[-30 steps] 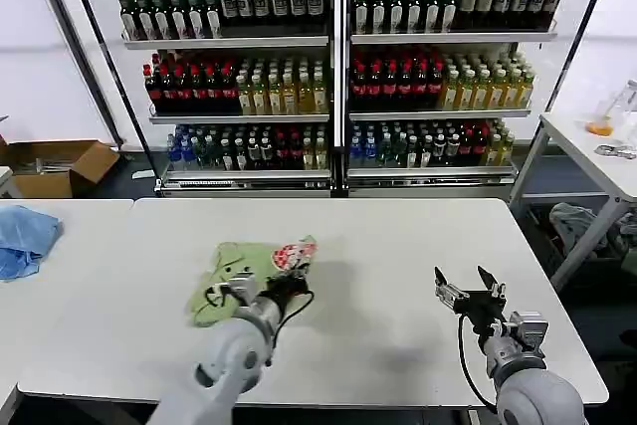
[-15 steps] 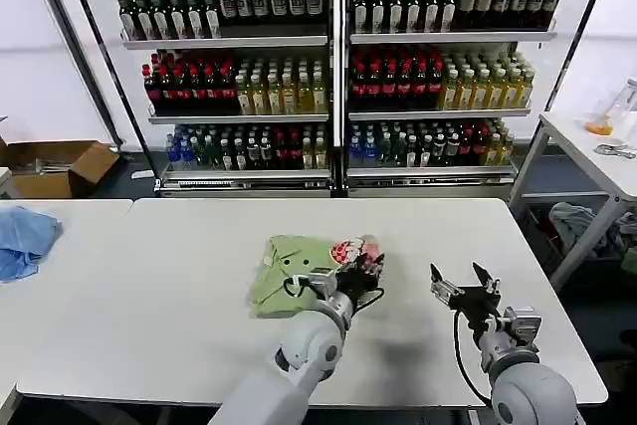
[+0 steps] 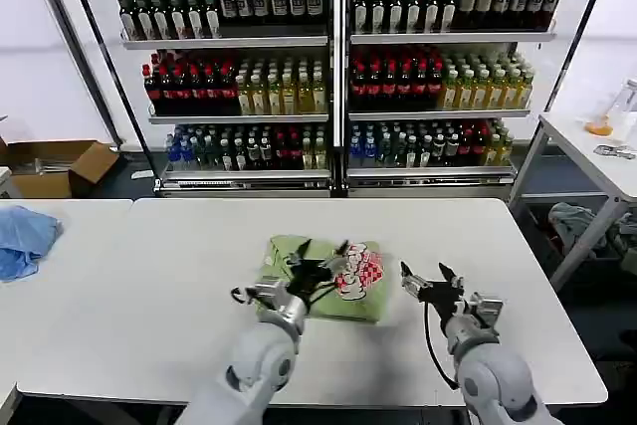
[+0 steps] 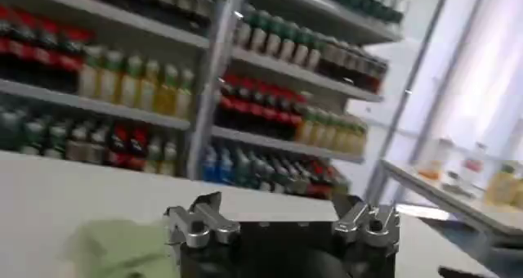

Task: Fold and organize the clothes.

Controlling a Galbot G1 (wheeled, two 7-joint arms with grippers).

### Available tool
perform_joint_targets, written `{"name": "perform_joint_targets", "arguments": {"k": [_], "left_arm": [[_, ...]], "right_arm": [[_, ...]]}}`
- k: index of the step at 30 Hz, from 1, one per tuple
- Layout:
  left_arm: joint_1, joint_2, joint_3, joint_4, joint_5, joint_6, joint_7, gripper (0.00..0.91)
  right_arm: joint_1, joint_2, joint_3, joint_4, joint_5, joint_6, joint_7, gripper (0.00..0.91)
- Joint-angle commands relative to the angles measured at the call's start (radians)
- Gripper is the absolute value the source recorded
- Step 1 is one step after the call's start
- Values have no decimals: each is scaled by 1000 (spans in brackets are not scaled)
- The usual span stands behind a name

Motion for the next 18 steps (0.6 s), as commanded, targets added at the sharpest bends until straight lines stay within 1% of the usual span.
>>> {"name": "perform_joint_targets", "arguments": {"k": [1, 2, 3, 4, 5, 6, 7, 8, 9, 11, 14, 16, 18], "left_arm": [[214, 166, -309, -154, 31, -86, 18, 907], [221, 163, -321, -160, 26, -85, 17, 907], [230, 159, -329, -165, 21, -85, 16, 907], [236, 156, -335, -168, 17, -85, 16, 907], [241, 154, -340, -171, 13, -85, 15, 907], [245, 153, -345, -171, 8, -85, 15, 907], [247, 152, -349, -172, 6, -83, 15, 907], [249, 152, -352, -172, 2, -82, 15, 907], [250, 152, -356, -173, -5, -80, 15, 907], [251, 154, -358, -175, -9, -79, 15, 907], [250, 154, -360, -177, -17, -78, 15, 907], [249, 153, -359, -177, -21, -77, 15, 907], [246, 151, -358, -177, -24, -76, 15, 907]], "right_arm": [[278, 123, -179, -315, 180, -45, 55, 907], [291, 133, -186, -335, 178, -45, 64, 907], [299, 139, -191, -348, 174, -43, 71, 725], [307, 145, -197, -361, 168, -38, 75, 695], [310, 149, -204, -364, 168, -32, 80, 695], [318, 154, -210, -373, 171, -35, 99, 695], [321, 158, -212, -374, 170, -42, 105, 907], [324, 161, -215, -375, 162, -44, 113, 907], [326, 166, -222, -379, 135, -44, 113, 907], [327, 167, -226, -383, 125, -43, 102, 907], [332, 172, -231, -405, 92, -37, 103, 907], [339, 175, -225, -420, 81, -59, 102, 907], [347, 176, -219, -438, 68, -63, 92, 907]]}}
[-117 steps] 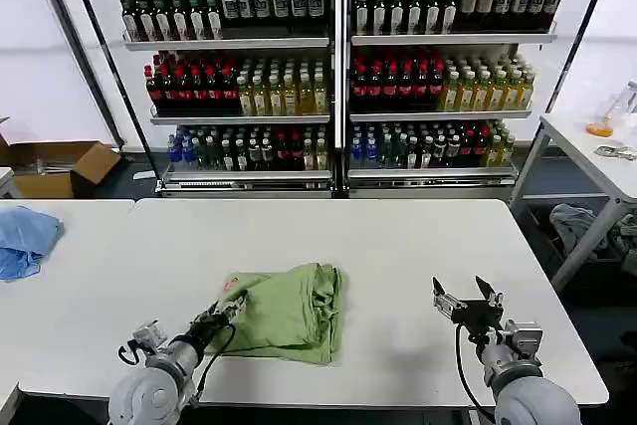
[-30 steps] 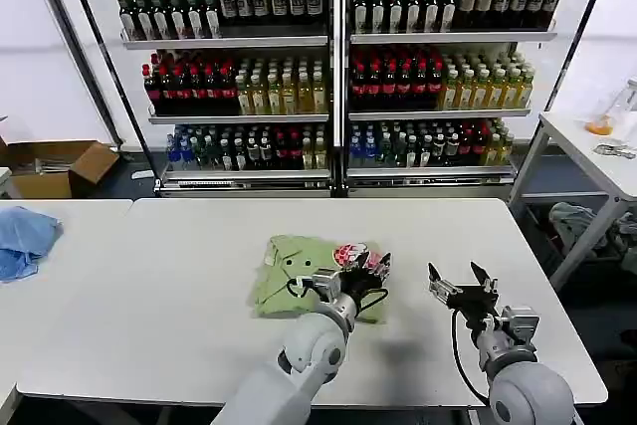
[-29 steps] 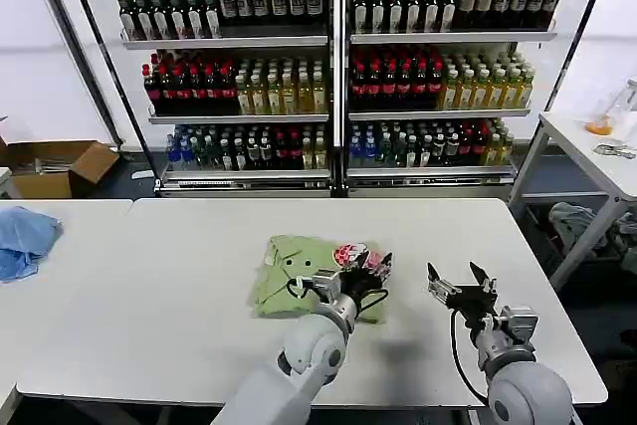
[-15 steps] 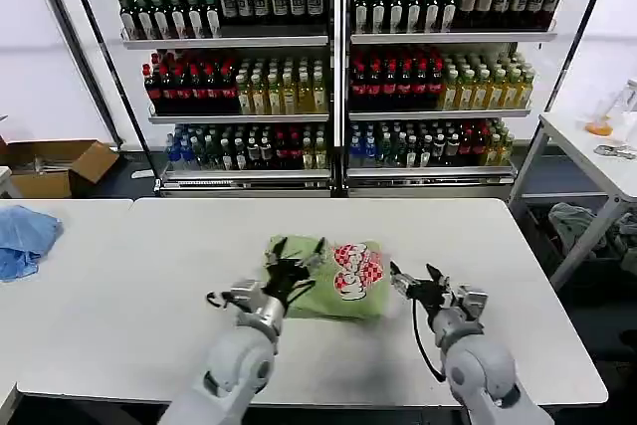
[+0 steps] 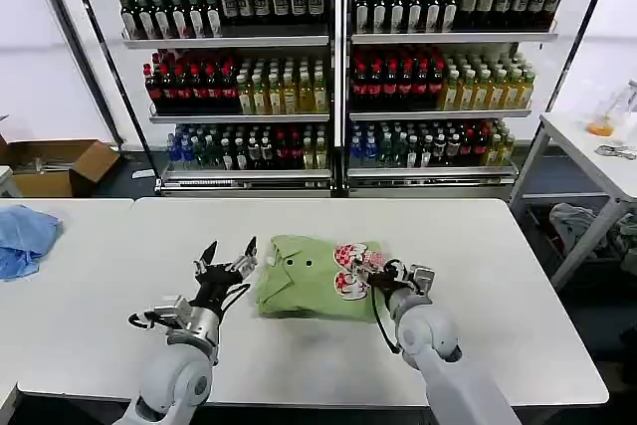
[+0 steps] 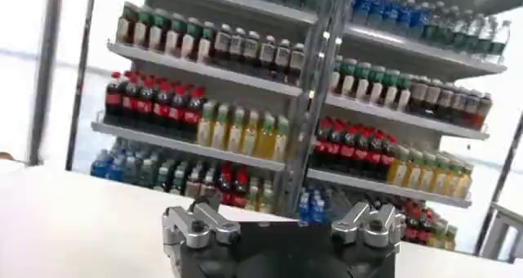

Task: Fold and organize the clothes.

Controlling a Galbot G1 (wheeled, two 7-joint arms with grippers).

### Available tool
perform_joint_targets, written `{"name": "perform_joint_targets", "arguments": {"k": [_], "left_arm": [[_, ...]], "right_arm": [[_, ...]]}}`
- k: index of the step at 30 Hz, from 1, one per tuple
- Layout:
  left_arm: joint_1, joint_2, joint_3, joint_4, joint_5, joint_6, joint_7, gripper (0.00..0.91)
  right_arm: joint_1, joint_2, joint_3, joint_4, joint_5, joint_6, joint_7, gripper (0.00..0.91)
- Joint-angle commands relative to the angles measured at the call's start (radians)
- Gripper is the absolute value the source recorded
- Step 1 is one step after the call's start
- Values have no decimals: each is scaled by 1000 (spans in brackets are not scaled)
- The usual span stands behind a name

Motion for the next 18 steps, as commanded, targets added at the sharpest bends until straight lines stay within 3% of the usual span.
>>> {"name": "perform_joint_targets", "arguments": {"k": [1, 2, 3, 4, 5, 18], "left_arm": [[46, 28, -71, -34, -10, -16, 4, 907], [46, 27, -69, -34, -12, -14, 4, 907], [46, 26, -68, -34, -12, -14, 5, 907], [45, 26, -68, -34, -12, -13, 5, 907], [44, 24, -67, -33, -12, -13, 5, 907], [42, 24, -76, -35, -30, -3, 5, 907]], "right_arm": [[83, 39, -40, -130, -41, -27, 12, 907], [87, 36, -40, -136, -53, -25, -1, 907], [91, 35, -41, -144, -54, -24, 2, 756], [95, 35, -42, -150, -54, -25, 6, 60], [101, 35, -44, -162, -53, -25, 3, 0], [164, 7, -46, -243, -48, -4, -47, 0]]}}
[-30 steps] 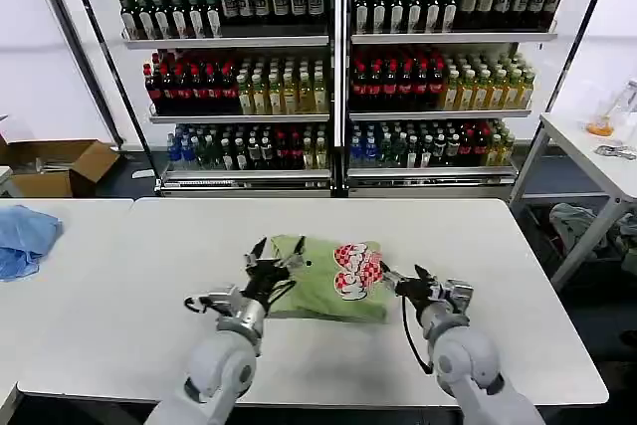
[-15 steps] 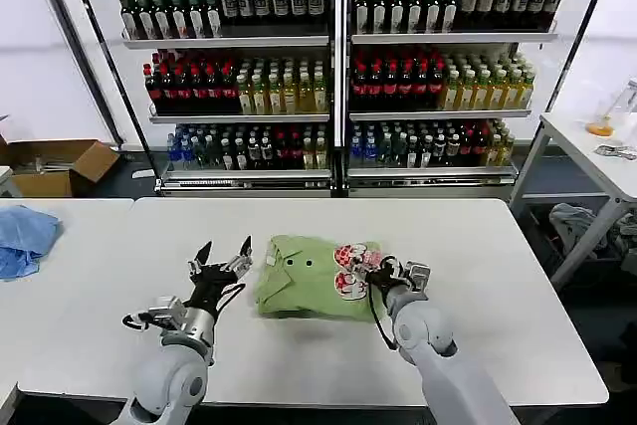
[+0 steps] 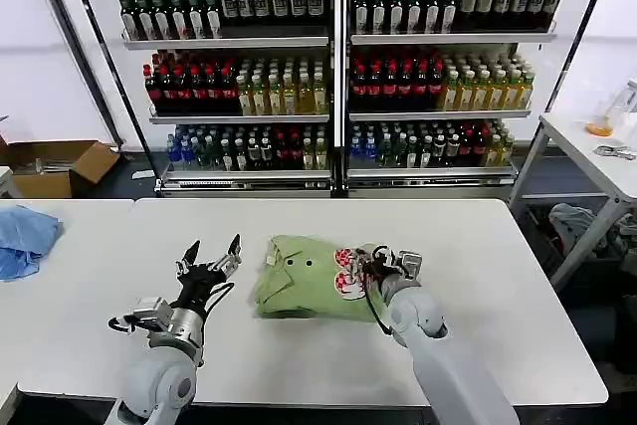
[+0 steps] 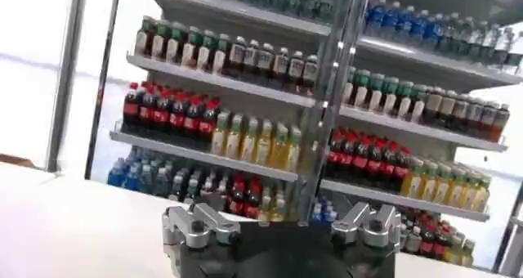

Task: Fold and organize the clothes.

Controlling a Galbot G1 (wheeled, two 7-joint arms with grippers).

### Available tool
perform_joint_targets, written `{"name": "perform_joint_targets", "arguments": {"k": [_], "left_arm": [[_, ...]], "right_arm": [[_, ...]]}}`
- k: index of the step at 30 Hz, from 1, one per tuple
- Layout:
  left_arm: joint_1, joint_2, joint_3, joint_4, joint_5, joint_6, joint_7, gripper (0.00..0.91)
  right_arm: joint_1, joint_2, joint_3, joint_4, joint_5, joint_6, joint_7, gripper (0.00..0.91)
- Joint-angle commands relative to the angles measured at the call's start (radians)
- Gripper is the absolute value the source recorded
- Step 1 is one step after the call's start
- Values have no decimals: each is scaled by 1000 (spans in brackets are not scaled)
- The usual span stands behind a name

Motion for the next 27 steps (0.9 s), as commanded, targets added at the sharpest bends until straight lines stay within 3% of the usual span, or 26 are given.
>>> {"name": "perform_joint_targets", "arguments": {"k": [1, 7, 10, 14, 15, 16, 20, 21, 23, 27], "left_arm": [[12, 5, -17, -7, -8, -1, 2, 907], [9, 0, -15, -4, -10, 0, 2, 907], [5, 0, -12, -4, -12, 1, 2, 907], [0, 0, -7, -6, -12, 2, 2, 907], [0, 0, -6, -7, -12, 2, 2, 907], [1, 0, -6, -9, -12, 2, 2, 907], [6, 0, 1, -15, -9, 0, 3, 907], [8, 0, 2, -18, -7, 0, 3, 907], [13, -2, 4, -24, -2, -1, 4, 907], [26, 3, 5, -41, 1, -2, 5, 907]], "right_arm": [[58, -19, -10, -88, -16, 10, -28, 0], [92, -40, -1, -141, -50, 41, -68, 0], [128, -46, 9, -184, -94, 68, -116, 0], [166, -56, 5, -206, -216, 105, -182, 0], [166, -60, -1, -197, -277, 133, -196, 484], [159, -67, -7, -181, -330, 145, -211, 907], [80, -100, -34, -91, -503, 292, -214, 907], [75, -102, -35, -82, -503, 306, -211, 907], [1, -116, -16, -1, -573, 368, -155, 907], [-148, -137, 35, 146, -633, 450, -123, 907]]}}
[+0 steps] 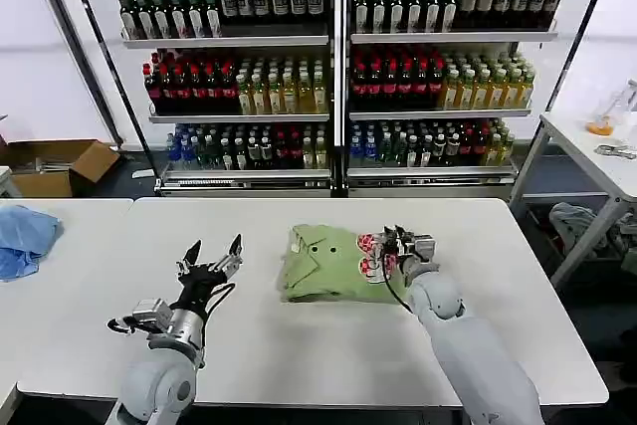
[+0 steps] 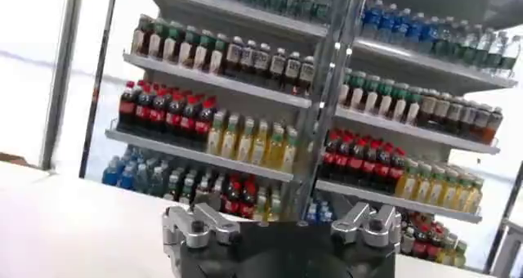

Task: Fold and organize the clothes.

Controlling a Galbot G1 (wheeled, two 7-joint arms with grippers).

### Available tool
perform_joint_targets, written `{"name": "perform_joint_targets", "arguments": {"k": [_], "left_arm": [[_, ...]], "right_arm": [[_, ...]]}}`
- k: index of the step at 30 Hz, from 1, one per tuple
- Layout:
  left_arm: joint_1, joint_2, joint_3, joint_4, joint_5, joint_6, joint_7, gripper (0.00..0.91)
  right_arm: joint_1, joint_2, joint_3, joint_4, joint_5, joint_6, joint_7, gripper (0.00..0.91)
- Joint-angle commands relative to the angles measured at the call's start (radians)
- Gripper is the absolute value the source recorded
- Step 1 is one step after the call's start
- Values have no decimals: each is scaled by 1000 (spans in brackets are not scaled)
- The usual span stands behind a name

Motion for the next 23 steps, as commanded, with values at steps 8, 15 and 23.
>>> {"name": "perform_joint_targets", "arguments": {"k": [8, 15, 23], "left_arm": [[59, 30, -6, -68, 29, -5, 7, 907], [122, 54, -15, -114, 94, -15, 18, 907], [181, 64, -21, -141, 149, -19, 33, 907]], "right_arm": [[-528, -83, 173, 539, -333, 264, 50, 907], [-751, -54, 282, 721, -334, 277, 25, 907], [-871, -9, 346, 803, -280, 231, 8, 907]]}}
